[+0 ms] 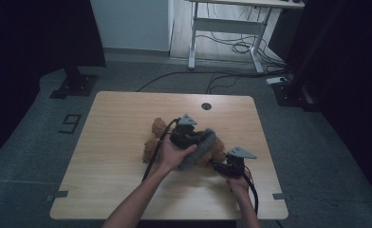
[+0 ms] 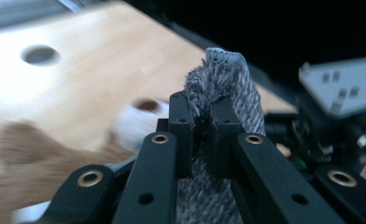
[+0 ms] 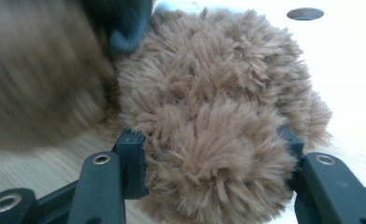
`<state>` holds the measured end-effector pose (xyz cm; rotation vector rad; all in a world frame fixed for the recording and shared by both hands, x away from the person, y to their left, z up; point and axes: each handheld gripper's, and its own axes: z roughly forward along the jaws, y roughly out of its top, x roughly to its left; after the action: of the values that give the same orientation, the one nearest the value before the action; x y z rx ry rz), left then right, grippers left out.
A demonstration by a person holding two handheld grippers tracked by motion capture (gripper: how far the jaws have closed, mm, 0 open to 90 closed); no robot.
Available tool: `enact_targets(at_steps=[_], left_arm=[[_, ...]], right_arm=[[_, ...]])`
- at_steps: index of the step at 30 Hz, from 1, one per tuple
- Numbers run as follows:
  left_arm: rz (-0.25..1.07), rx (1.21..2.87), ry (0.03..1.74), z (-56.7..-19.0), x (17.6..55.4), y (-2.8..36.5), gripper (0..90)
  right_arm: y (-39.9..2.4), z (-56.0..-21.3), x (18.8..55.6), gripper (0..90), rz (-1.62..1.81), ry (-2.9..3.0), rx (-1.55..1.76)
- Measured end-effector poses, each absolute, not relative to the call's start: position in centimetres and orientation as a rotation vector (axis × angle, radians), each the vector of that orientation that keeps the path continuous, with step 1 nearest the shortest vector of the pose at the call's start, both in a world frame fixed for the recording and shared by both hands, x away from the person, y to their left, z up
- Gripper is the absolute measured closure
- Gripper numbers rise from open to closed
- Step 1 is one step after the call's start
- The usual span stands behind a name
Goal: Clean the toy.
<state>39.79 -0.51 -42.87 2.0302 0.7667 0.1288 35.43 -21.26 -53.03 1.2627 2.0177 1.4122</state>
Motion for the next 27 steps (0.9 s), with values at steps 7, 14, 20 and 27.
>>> enact_targets(at_steps=[7, 14, 20, 27], left_arm=[[0.06, 2.071, 0.816, -45.2, 39.5, -0.7, 81.7], [0.078, 2.093, 0.876, -46.5, 39.3, 1.7, 81.9], [0.1, 2.065, 0.931, -46.3, 39.5, 4.9, 81.9], [0.135, 2.028, 0.953, -45.5, 39.0, 6.8, 82.0]], right_arm=[[-21.2, -53.0, 35.4, 46.5, 1.402, 2.028, 1.257], [-21.4, -53.1, 35.4, 46.5, 1.412, 2.034, 1.255], [-21.5, -53.1, 35.4, 46.5, 1.428, 2.036, 1.257], [-21.5, -53.1, 35.4, 46.5, 1.431, 2.034, 1.259]])
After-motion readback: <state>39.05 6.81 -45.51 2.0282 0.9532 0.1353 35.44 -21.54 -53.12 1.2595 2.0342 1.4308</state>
